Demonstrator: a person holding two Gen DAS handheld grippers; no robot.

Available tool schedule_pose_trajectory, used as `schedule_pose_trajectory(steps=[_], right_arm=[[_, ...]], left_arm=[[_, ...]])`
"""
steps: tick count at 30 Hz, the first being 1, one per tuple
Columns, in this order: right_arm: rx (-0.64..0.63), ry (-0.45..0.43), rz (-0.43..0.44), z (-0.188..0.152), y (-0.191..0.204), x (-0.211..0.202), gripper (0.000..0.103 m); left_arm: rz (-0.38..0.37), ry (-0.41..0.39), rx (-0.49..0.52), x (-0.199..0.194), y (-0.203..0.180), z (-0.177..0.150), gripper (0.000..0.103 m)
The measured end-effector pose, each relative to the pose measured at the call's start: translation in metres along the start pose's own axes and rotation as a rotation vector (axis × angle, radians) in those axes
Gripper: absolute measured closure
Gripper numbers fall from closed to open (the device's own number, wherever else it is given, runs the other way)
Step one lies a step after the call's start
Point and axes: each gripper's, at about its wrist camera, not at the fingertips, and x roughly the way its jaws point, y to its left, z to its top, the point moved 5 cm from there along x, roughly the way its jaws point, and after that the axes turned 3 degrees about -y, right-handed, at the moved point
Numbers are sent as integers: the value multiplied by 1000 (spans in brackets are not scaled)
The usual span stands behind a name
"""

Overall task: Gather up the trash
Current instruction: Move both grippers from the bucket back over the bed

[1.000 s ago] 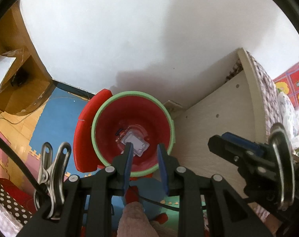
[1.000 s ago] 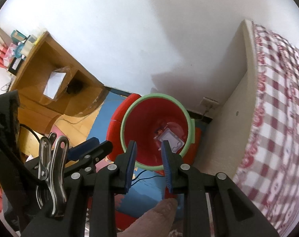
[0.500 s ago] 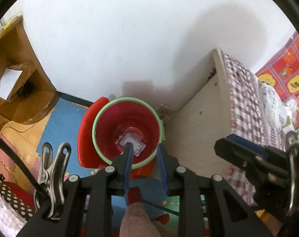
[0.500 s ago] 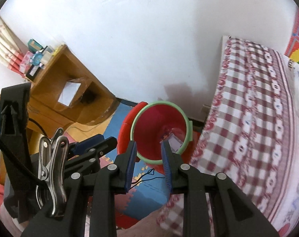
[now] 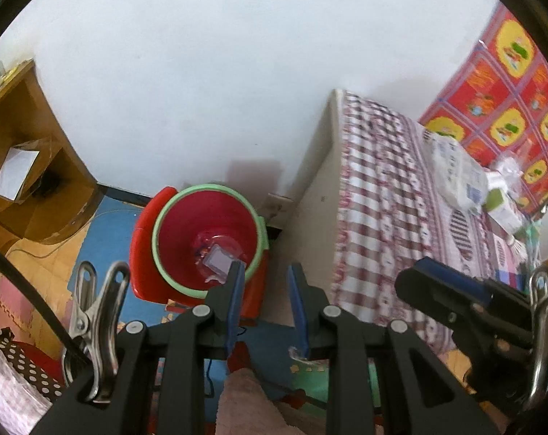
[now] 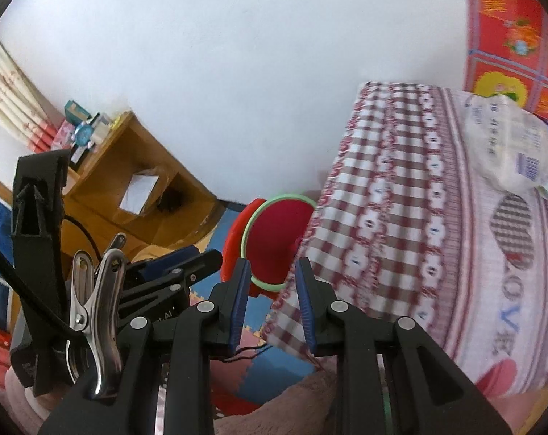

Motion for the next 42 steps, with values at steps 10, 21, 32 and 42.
schedule_pose_trajectory(steps=[10,21,32,42], right_arm=[[77,-85,-73,-17,-45,-64,76],[147,-159,-143,-41,-93,-127,76],[211,-210,-213,-63,-148,-177,76],[289,-241,-283,-75,-202,-209,76]], left_arm=[[-61,1,101,-17,-72,-17,79],[-127,-9,220,-32,-157,-36,79],[-182,-19,308,-40,-236,-60,78],[-228,-10,394,-37,-303,-71,78]])
